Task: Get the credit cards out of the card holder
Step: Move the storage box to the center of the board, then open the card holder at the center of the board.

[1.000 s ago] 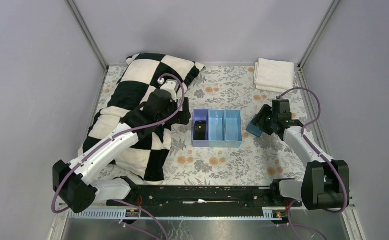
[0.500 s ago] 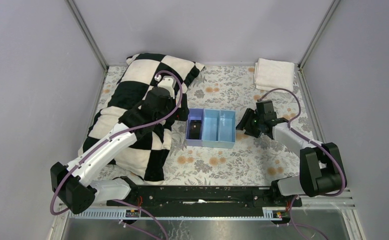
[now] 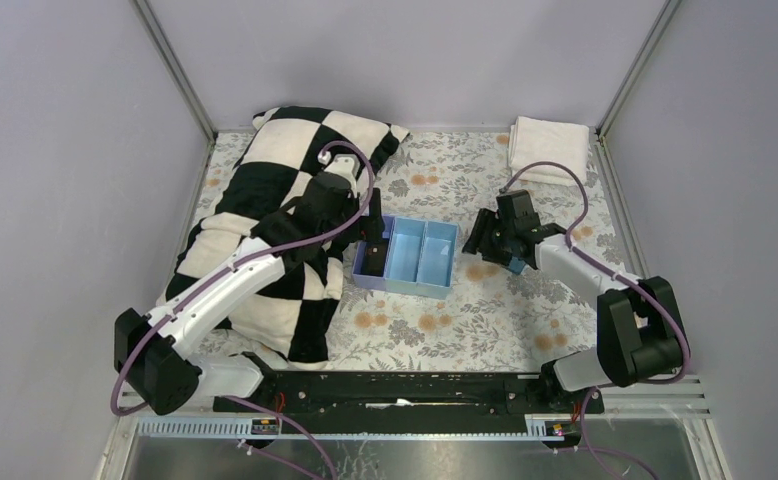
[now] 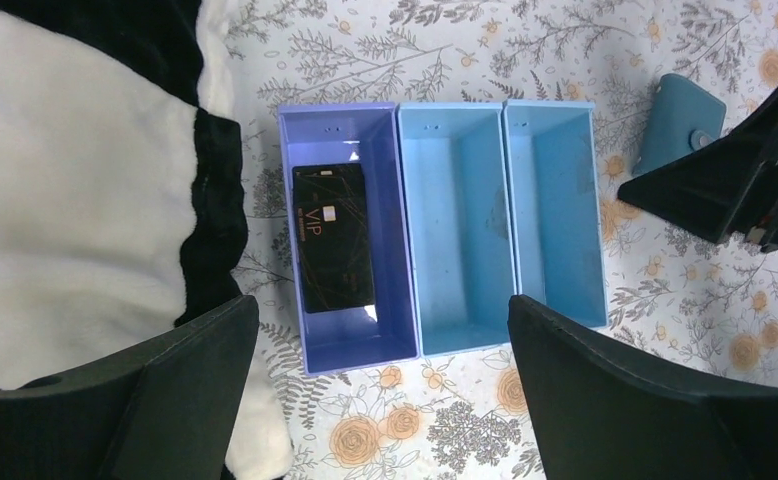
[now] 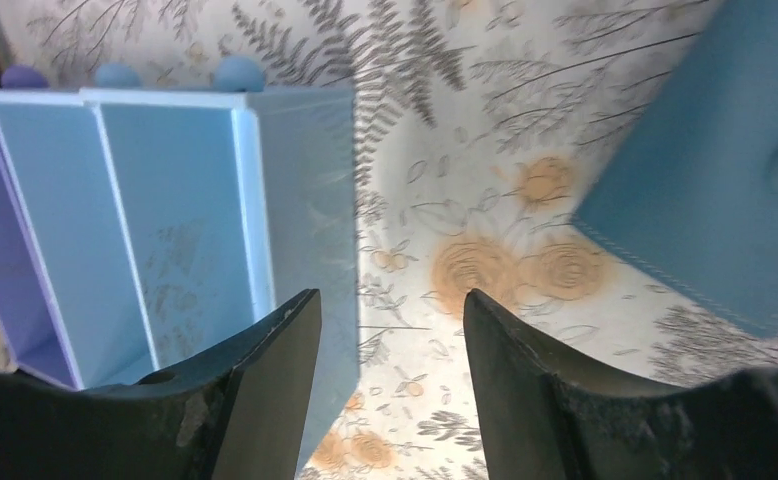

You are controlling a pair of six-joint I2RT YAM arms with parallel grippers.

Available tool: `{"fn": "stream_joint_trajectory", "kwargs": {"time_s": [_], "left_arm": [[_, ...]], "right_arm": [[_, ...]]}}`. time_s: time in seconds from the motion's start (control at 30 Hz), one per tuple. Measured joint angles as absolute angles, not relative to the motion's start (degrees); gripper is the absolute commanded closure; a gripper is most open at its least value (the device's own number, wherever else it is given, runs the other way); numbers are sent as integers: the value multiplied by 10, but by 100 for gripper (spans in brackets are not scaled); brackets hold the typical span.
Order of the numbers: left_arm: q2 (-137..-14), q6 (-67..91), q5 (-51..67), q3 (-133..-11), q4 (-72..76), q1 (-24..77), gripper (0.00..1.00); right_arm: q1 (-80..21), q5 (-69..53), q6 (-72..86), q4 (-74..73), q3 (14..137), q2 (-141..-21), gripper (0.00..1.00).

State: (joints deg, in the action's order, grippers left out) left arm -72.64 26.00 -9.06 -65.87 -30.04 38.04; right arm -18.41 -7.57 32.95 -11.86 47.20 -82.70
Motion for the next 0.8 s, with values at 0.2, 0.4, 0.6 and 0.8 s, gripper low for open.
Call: {"fn": "stream_joint_trajectory", "kwargs": {"time_s": [0.2, 0.4, 0.6, 0.8], "left_arm": [[-780, 276, -113, -688, -312, 417, 1], [-849, 269, -135, -735, -307, 480, 1], [-847, 239, -147, -724, -283, 501, 1], [-826, 236, -148, -722, -279, 498, 1]], "right_arm": [[-145, 29, 310, -160, 485, -809, 38], [-121, 132, 293, -202, 538, -860, 40], [-121, 181, 272, -206, 564, -920, 42], [-121, 192, 265, -196, 564, -966, 59]]}}
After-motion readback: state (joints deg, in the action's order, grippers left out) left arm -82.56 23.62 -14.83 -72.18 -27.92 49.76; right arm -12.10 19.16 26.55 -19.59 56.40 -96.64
